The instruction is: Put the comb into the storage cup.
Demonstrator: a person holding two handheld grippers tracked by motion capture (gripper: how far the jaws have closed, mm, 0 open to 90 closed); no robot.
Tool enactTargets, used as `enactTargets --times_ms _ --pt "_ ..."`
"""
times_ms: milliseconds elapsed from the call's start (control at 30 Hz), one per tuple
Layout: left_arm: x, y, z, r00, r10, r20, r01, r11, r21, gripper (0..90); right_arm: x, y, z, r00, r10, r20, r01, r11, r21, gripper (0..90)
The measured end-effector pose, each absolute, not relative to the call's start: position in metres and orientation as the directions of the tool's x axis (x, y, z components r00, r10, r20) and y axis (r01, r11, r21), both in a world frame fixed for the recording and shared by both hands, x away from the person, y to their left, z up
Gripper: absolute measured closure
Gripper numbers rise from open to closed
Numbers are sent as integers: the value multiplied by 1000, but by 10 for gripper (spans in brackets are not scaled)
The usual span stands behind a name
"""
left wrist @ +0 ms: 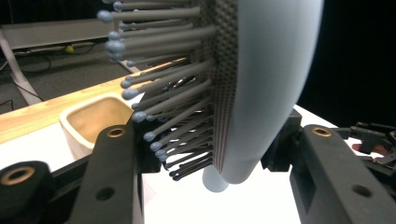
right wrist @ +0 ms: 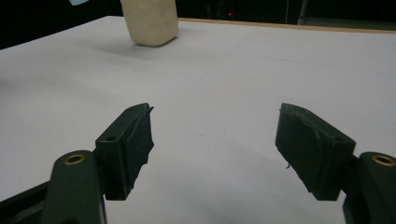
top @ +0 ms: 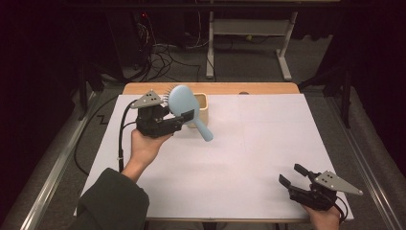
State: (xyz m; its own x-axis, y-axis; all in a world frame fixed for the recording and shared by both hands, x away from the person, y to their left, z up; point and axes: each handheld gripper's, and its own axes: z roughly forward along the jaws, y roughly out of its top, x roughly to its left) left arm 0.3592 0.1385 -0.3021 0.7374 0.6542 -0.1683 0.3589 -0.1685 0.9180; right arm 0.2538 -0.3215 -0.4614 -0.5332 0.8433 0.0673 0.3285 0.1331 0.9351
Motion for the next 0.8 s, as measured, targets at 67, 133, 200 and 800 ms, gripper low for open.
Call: enactTargets --times_ms 67,133,200,800 --pt "360 138 -300 736 658 -163 353 -167 921 520 254 -322 -461 -532 844 65 327 134 936 278" --pt "362 138 -298 735 659 -161 351 -165 922 520 254 -322 -461 -531 845 65 326 133 936 278" --pt "364 139 -296 732 663 -157 348 -166 923 520 254 -322 -461 -530 845 66 327 132 936 278" --pt "386 139 -286 693 705 -151 353 -149 924 520 254 -322 -461 -530 845 68 328 131 935 278"
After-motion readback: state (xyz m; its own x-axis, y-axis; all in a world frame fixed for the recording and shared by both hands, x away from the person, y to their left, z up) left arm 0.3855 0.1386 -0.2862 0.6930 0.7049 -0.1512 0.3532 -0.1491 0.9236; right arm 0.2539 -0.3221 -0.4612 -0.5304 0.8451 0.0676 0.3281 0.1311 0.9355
